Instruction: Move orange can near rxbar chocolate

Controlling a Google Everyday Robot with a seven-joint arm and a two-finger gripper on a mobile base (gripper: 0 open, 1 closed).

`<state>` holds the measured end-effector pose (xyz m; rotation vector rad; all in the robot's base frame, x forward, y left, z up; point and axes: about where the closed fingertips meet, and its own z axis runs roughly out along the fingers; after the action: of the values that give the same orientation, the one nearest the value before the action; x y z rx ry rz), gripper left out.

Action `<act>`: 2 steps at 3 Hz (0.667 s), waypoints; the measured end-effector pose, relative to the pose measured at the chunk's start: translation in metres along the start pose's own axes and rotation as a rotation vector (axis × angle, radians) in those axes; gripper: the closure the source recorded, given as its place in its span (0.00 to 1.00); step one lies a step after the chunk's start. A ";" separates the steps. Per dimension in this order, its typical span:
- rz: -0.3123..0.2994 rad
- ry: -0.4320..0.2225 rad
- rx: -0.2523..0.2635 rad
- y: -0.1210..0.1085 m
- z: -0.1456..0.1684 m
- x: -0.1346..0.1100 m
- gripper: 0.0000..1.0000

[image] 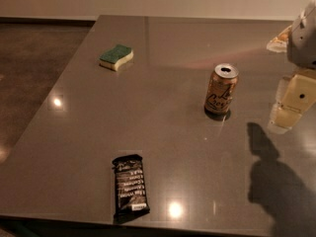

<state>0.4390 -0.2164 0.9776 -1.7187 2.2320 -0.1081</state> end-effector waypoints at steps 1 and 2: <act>0.017 -0.009 0.006 -0.005 0.001 0.000 0.00; 0.076 -0.056 0.022 -0.026 0.008 -0.004 0.00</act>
Offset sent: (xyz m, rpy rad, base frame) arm 0.0320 -0.0109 -0.0047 0.0812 -0.0148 -0.0944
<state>0.4661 -0.2188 0.9778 -1.6028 2.2438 -0.0661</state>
